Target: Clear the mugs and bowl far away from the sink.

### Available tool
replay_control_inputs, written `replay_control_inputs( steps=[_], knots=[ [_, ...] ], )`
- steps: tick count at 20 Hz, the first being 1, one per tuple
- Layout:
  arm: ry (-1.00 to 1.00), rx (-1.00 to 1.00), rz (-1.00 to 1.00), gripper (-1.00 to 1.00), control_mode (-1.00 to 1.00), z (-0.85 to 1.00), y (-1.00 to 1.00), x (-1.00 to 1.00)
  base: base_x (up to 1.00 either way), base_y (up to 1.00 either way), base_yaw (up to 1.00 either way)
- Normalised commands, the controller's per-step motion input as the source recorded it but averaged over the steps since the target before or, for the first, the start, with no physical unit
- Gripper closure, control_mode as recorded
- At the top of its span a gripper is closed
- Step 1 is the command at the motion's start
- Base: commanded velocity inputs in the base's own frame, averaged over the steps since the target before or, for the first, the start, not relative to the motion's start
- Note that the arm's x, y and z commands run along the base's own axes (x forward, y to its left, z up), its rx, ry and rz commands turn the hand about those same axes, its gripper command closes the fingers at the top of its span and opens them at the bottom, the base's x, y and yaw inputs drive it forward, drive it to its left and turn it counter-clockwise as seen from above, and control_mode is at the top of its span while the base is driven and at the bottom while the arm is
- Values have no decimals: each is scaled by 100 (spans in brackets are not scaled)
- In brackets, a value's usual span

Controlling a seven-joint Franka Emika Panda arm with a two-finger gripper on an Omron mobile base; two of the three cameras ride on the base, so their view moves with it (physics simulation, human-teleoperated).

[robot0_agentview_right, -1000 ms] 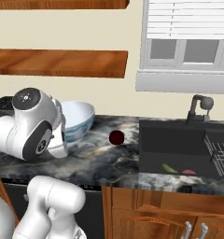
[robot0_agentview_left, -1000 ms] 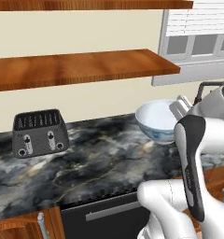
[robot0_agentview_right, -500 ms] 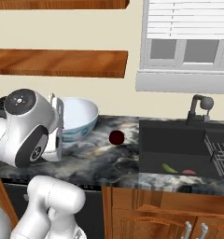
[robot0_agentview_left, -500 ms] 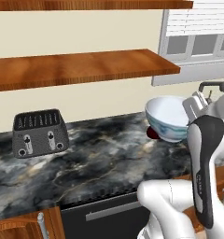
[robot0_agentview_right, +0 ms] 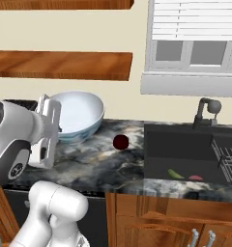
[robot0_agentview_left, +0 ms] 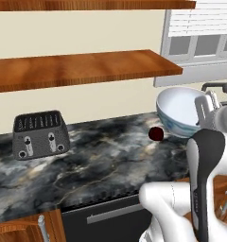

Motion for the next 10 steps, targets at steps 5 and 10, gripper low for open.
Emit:
replay_control_inputs(
  steps=[5,10],
  knots=[
    [0,0,-1,100,100,0,0,-22,-9,0,0],
    [0,0,0,100,100,0,0,0,-87,11,2]
  ],
)
